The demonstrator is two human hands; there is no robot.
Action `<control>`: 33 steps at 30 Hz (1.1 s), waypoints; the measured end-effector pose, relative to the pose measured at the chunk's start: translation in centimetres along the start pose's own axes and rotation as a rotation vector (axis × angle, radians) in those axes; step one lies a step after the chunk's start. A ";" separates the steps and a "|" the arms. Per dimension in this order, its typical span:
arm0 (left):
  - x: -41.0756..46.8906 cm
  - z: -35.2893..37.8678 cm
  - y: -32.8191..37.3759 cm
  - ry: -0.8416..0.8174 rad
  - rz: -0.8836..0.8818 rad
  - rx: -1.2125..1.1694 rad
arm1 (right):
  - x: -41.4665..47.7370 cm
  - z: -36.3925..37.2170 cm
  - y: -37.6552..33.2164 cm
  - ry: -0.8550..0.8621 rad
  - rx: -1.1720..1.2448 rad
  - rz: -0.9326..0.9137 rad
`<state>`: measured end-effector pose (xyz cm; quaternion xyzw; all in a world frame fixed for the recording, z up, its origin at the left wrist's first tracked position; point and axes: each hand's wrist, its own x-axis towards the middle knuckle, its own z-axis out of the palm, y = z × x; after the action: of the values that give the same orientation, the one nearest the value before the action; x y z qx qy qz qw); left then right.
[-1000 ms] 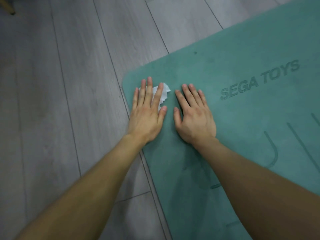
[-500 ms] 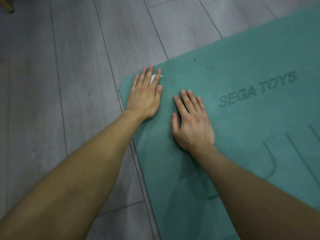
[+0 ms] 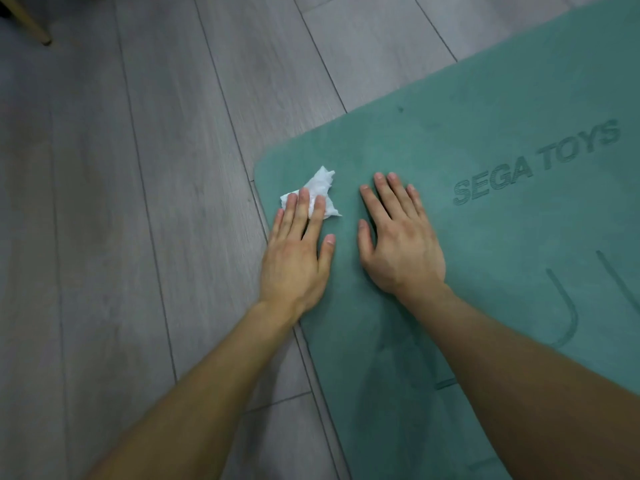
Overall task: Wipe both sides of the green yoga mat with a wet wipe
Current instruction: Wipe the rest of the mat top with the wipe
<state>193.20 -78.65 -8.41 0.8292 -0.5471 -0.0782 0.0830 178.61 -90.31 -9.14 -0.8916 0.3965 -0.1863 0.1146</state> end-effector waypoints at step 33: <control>-4.2 -23.3 -0.2 -0.511 0.333 0.566 | 3.7 -5.7 -0.8 -0.518 -0.034 0.053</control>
<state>196.89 -73.45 14.43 0.6732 -0.6768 -0.1136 -0.2753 179.02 -92.89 -2.78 -0.9006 0.3804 0.0580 0.2021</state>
